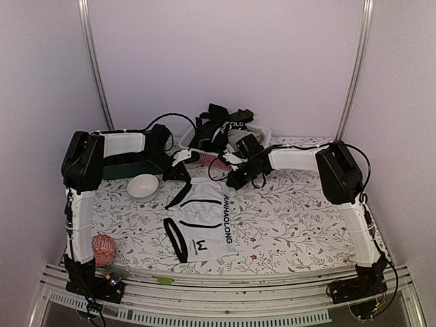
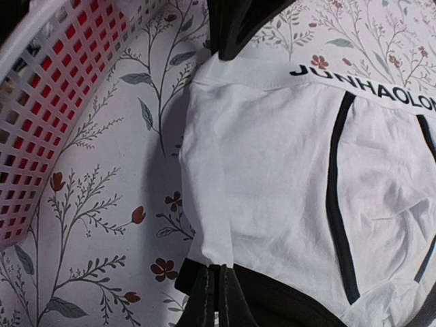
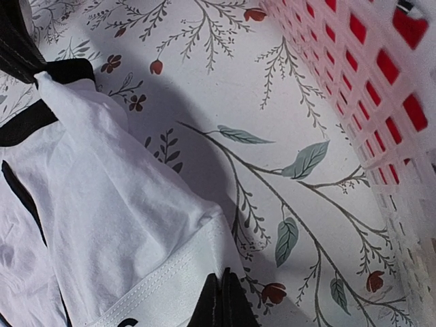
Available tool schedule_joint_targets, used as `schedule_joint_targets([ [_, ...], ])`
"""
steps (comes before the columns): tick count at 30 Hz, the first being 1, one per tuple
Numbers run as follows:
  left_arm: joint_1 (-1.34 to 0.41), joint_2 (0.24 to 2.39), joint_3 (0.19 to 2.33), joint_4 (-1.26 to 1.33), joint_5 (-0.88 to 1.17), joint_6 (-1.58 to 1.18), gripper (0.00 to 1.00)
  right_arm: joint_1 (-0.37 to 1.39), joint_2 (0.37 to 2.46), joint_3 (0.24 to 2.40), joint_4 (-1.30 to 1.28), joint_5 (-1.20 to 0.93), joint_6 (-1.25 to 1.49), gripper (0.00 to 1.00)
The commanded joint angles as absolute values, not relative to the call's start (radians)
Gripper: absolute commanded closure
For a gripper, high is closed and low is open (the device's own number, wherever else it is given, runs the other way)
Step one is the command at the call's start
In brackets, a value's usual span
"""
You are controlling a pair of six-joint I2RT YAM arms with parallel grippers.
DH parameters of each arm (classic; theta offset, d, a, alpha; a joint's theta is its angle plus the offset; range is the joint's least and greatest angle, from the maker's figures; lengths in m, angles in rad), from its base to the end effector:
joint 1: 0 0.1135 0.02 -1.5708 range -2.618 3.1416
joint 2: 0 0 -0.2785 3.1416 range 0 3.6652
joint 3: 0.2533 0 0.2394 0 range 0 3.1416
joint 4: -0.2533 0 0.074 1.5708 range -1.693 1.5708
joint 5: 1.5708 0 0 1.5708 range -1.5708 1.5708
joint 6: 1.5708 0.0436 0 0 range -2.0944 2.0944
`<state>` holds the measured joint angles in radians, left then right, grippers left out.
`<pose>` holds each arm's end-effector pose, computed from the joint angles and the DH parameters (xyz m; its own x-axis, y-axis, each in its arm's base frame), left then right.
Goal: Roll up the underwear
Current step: Pick up the underwear from the center of the board, then fold the underwear at the center of the board.
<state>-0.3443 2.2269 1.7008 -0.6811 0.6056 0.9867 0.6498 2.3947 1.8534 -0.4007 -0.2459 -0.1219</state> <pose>0.4242 -0.1785 0.1670 -0.0947 0.7626 -0.6400 0.9920 0.1259 0.0033 0.4094 0.3245 0.1407 -0.5539 -0.5690 -0.6077 -0.7739 0.6211 0.1239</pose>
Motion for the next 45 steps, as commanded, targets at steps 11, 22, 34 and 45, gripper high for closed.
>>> schedule_joint_targets([
  [11,-0.326,2.07,1.645,-0.583,0.61,0.929,1.0,0.632,2.132,1.64,-0.27,-0.238,-0.076,1.0],
  [22,-0.33,1.859,1.401,-0.586,0.675,0.986,1.0,0.696,2.004,1.503,-0.243,-0.33,-0.069,1.0],
  [34,-0.455,1.716,0.975,-0.549,0.632,1.036,1.0,0.819,1.927,1.192,-0.193,-0.397,-0.007,1.0],
  [45,-0.494,1.718,0.926,-0.488,0.61,0.952,0.9,0.837,1.908,1.139,-0.186,-0.449,0.07,0.82],
])
